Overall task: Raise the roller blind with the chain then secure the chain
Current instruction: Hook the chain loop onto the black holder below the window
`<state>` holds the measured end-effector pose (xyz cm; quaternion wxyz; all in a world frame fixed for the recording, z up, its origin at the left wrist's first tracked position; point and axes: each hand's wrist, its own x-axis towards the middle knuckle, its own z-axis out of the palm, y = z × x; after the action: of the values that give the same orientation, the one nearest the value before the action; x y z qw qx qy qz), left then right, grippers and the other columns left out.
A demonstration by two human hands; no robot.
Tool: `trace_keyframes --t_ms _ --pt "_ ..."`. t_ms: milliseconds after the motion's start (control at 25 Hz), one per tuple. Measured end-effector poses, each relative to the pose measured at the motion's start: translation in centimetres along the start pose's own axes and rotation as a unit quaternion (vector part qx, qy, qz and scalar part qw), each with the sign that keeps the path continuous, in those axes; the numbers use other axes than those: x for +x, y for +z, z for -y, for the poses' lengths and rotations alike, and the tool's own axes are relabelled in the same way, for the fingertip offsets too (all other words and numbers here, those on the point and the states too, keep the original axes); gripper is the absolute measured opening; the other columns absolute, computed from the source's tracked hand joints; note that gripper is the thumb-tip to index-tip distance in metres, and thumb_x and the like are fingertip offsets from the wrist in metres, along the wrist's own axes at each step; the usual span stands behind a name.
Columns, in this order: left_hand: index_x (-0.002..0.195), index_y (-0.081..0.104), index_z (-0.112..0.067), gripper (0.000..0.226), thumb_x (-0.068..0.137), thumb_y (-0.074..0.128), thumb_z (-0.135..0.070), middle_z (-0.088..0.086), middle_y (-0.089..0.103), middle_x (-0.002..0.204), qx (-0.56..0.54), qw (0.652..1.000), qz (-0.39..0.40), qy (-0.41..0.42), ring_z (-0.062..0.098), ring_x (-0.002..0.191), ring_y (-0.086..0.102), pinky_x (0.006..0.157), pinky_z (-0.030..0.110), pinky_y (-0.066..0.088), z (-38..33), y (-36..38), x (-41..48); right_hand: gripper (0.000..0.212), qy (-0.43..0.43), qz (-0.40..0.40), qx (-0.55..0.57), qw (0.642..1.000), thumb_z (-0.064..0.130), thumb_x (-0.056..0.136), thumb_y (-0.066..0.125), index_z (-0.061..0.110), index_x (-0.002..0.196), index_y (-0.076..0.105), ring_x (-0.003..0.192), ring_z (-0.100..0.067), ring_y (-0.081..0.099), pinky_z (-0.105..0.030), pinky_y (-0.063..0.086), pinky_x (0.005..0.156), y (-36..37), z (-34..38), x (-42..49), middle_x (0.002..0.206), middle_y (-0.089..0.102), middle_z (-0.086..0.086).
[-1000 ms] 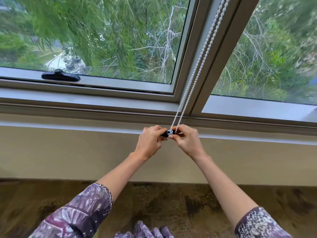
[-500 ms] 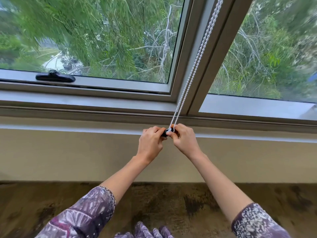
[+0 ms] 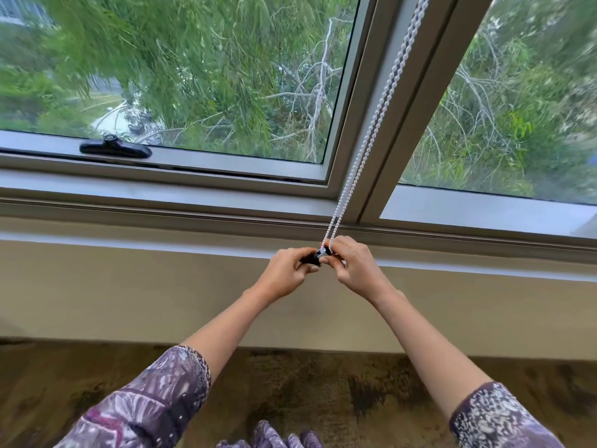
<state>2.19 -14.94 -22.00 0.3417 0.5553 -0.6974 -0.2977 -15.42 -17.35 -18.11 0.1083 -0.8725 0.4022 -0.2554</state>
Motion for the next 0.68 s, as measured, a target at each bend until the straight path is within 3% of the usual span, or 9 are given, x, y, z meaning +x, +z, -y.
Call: trace_keyframes --t_ms 240,320,480,680 --pt "0.108 0.07 -0.021 0.03 0.082 0.067 -0.006 -0.005 0.076 0.096 -0.036 0.995 -0.093 0.008 -0.003 0.089 0.067 0.081 0.016 0.051 0.2 0.9 -0.5 0.013 0.016 -0.007 -0.006 1.0 0.012 0.086 0.066 0.001 0.083 0.064 0.077 -0.026 0.055 -0.036 0.045 0.07 0.3 0.2 0.3 0.08 0.063 -0.012" --pt "0.104 0.071 -0.022 0.029 0.081 0.066 -0.005 -0.007 0.077 0.09 -0.042 0.994 -0.103 0.009 -0.006 0.085 0.068 0.079 0.02 0.053 0.0 1.1 -0.4 0.011 0.011 -0.009 -0.011 1.0 0.012 0.086 0.066 0.001 0.083 0.064 0.076 -0.026 0.055 -0.033 0.044 0.069 0.3 0.2 0.5 0.08 0.063 -0.011" --pt "0.098 0.069 -0.026 0.023 0.081 0.065 -0.012 -0.007 0.076 0.081 0.018 0.989 -0.143 0.021 0.012 0.077 0.07 0.072 0.028 0.052 -0.3 1.7 -0.5 0.009 0.014 -0.01 -0.022 1.0 0.011 0.085 0.066 0.003 0.085 0.064 0.079 -0.026 0.056 -0.036 0.046 0.07 0.4 0.1 0.6 0.083 0.064 -0.011" --pt "0.111 0.069 -0.026 0.039 0.083 0.061 0.001 -0.007 0.076 0.095 -0.059 0.995 -0.078 0.015 -0.011 0.084 0.066 0.078 0.011 0.049 0.4 1.5 -0.2 0.007 -0.02 -0.003 -0.034 0.999 0.01 0.084 0.068 0.005 0.084 0.062 0.077 -0.024 0.055 -0.023 0.039 0.07 0.2 -0.7 0.1 0.084 0.064 -0.009"
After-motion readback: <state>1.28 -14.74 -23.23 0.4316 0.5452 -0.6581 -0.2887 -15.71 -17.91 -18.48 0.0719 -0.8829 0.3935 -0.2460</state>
